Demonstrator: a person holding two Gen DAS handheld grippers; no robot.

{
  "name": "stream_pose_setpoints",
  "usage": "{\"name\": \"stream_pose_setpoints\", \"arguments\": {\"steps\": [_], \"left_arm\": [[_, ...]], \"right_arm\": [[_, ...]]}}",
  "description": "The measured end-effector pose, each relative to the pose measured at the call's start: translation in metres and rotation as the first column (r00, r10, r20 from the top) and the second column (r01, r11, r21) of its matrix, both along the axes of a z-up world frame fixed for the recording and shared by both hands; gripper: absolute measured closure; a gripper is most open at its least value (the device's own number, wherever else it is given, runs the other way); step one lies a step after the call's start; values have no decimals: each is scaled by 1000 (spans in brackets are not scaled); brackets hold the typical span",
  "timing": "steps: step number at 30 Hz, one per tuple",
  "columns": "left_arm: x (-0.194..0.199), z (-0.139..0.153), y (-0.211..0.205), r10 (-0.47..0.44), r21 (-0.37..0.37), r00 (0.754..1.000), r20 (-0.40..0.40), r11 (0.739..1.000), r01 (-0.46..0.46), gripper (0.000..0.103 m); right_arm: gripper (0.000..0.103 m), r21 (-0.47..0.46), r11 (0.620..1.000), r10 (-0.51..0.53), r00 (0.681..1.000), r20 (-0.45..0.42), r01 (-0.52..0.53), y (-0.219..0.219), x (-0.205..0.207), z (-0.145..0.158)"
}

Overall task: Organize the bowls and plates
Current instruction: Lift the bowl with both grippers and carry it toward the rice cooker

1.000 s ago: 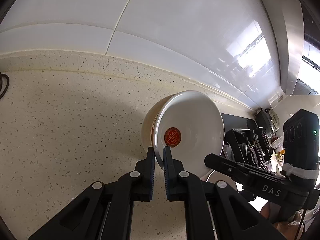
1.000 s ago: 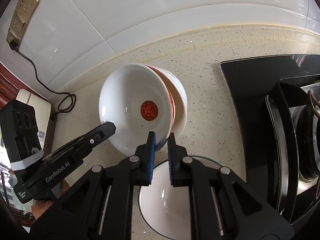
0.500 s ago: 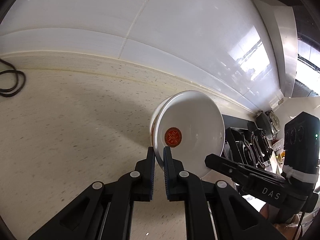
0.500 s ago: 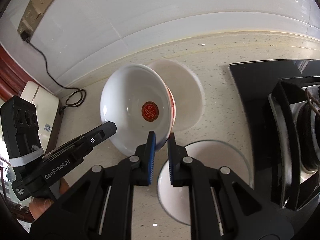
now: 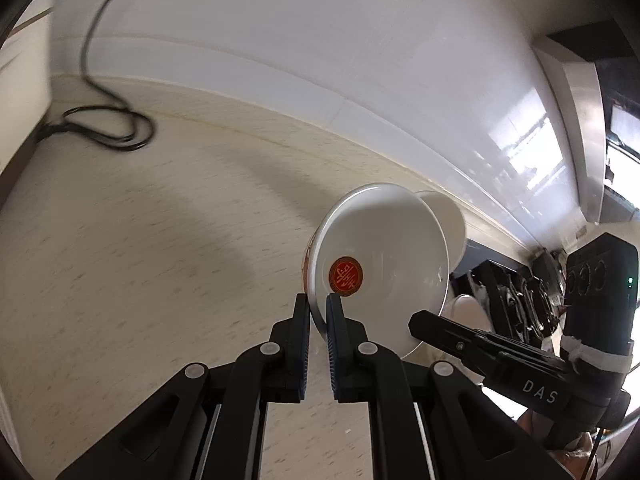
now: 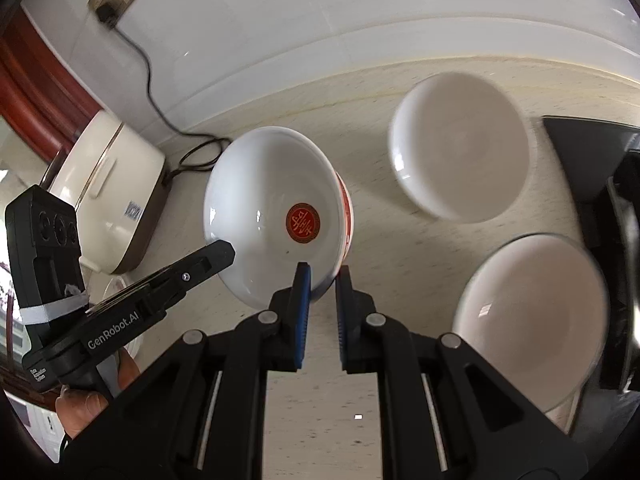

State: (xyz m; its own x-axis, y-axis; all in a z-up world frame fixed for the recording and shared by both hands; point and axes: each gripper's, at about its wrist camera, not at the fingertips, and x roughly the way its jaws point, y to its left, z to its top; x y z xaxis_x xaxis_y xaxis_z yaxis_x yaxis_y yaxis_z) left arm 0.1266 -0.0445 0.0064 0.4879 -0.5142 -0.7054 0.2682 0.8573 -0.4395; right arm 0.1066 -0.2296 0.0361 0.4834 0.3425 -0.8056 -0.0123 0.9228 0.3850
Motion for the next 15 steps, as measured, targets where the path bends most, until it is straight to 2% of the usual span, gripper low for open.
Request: {"name": "stream_pose_setpoints", "arguments": {"steps": [6, 15], "left_arm": [[-8, -6, 42, 94, -2, 995, -22, 996, -94, 95], [-16, -12, 100, 219, 24, 975, -45, 976, -218, 95]], "right_arm": [[88, 20, 997, 76, 997, -14, -76, 38, 7, -10], [88, 54, 982, 184, 982, -50, -182, 99, 22, -25]]}}
